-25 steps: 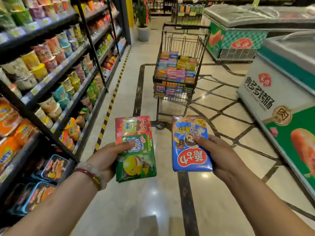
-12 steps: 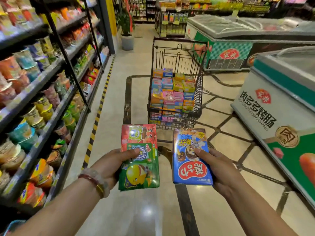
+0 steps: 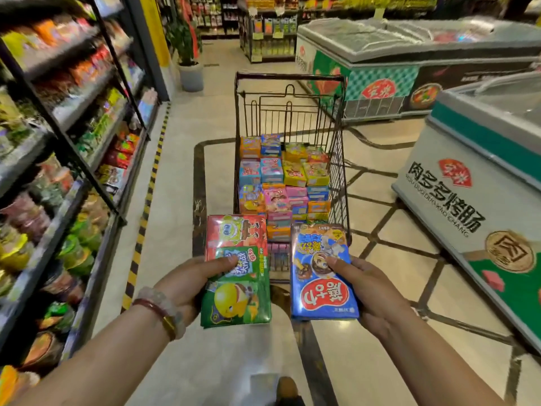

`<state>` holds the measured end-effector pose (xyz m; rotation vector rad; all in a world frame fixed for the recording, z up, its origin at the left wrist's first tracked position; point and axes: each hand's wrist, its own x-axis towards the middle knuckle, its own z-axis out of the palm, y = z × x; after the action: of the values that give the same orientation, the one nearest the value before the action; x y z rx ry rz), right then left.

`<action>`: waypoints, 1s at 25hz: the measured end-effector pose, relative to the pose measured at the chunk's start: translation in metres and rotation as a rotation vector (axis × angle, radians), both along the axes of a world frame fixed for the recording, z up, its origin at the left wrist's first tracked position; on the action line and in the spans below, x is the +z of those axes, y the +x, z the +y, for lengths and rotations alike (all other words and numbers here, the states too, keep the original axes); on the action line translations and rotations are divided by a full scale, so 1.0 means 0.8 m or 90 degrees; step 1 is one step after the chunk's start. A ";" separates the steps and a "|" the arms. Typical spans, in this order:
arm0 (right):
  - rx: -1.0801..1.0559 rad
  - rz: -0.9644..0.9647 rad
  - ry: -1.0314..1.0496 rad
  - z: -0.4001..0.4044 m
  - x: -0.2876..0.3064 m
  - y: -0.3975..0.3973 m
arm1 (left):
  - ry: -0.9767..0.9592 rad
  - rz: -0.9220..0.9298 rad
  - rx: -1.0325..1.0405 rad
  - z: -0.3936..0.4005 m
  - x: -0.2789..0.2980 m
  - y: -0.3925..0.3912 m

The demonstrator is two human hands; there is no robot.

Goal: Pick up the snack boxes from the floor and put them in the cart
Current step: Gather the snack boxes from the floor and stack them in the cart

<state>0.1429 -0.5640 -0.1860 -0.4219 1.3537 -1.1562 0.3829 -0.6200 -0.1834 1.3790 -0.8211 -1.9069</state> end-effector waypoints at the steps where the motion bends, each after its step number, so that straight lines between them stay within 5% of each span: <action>1: 0.001 -0.002 -0.005 -0.030 -0.002 -0.009 | 0.000 0.000 0.009 -0.027 -0.003 -0.009; 25: -0.011 -0.021 0.056 -0.450 -0.038 -0.067 | 0.070 -0.014 -0.007 -0.499 -0.063 -0.071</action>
<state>0.0890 -0.9244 -0.2165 -0.3276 1.3766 -1.1082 0.3259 -1.0192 -0.2336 1.4650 -0.7455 -1.9739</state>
